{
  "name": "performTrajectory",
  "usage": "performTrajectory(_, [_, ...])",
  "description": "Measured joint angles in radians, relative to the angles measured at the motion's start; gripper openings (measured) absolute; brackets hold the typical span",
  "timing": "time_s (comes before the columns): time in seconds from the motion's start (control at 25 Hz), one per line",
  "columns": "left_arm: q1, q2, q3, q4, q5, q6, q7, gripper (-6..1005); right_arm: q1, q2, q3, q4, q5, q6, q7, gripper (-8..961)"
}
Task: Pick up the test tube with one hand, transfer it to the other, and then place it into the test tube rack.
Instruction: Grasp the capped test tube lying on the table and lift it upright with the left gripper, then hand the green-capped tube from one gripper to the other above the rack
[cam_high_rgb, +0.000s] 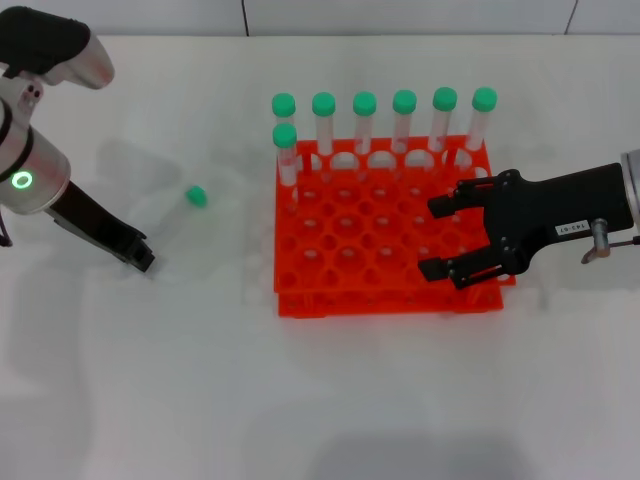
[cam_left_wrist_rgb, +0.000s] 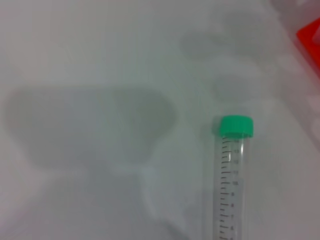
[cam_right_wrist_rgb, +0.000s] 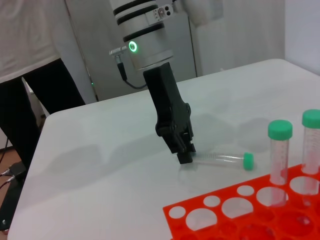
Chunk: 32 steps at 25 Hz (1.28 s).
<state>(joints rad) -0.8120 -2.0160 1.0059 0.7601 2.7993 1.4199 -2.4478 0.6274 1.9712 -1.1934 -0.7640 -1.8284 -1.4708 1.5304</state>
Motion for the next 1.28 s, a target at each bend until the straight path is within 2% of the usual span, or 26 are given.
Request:
performTrajectory(0.12, [-0.001, 0.001, 0.001, 0.002, 0.0, 0.0, -0.003, 299, 0.0, 0.001, 0.001, 0.0, 0.0, 0.002, 0.001, 871])
performTrajectory(0.24, [-0.002, -0.001, -0.004, 0.03, -0.014, 0.0, 0.0, 244, 0.0, 0.001, 0.005, 0.0, 0.0, 0.001, 0.001, 870])
performTrajectory(0.4, [0.025, -0.007, -0.013, 0.152, -0.051, -0.01, 0.0, 189, -0.004, 0.0, 0.009, 0.0, 0.0, -0.002, 0.001, 870])
performTrajectory(0.56, [0.111, -0.017, -0.031, 0.317, -0.203, -0.082, 0.057, 193, -0.004, 0.0, 0.009, 0.0, 0.0, -0.002, -0.003, 870])
performTrajectory(0.72, [0.18, -0.018, -0.052, 0.368, -0.463, -0.146, 0.233, 197, -0.002, 0.001, 0.009, 0.0, 0.0, -0.002, -0.007, 870])
performTrajectory(0.88, [0.2, -0.011, -0.107, 0.306, -0.718, -0.148, 0.45, 201, 0.0, 0.004, 0.008, 0.0, 0.002, -0.003, -0.012, 870])
performTrajectory(0.92, [0.2, -0.009, -0.109, 0.29, -0.747, -0.14, 0.479, 202, 0.0, 0.005, 0.007, 0.0, 0.004, -0.003, -0.014, 870])
performTrajectory(0.96, [0.189, 0.006, -0.11, 0.23, -0.841, -0.099, 0.578, 204, 0.0, 0.006, 0.007, -0.002, 0.005, -0.003, -0.015, 870])
performTrajectory(1.0, [0.189, 0.006, -0.11, 0.23, -0.841, -0.099, 0.578, 205, 0.0, 0.008, 0.006, -0.006, 0.005, -0.003, -0.016, 870])
performTrajectory(1.16, [0.127, 0.037, -0.111, 0.079, -0.909, -0.026, 0.702, 209, 0.0, 0.017, 0.007, -0.025, 0.005, -0.004, -0.017, 870])
performTrajectory(1.2, [0.127, 0.037, -0.111, 0.079, -0.909, -0.026, 0.702, 210, 0.0, 0.017, 0.007, -0.029, 0.005, -0.004, -0.018, 870])
performTrajectory(1.28, [0.045, 0.068, -0.107, -0.067, -0.882, 0.0, 0.743, 212, 0.0, 0.018, 0.006, -0.036, 0.006, -0.004, -0.018, 870])
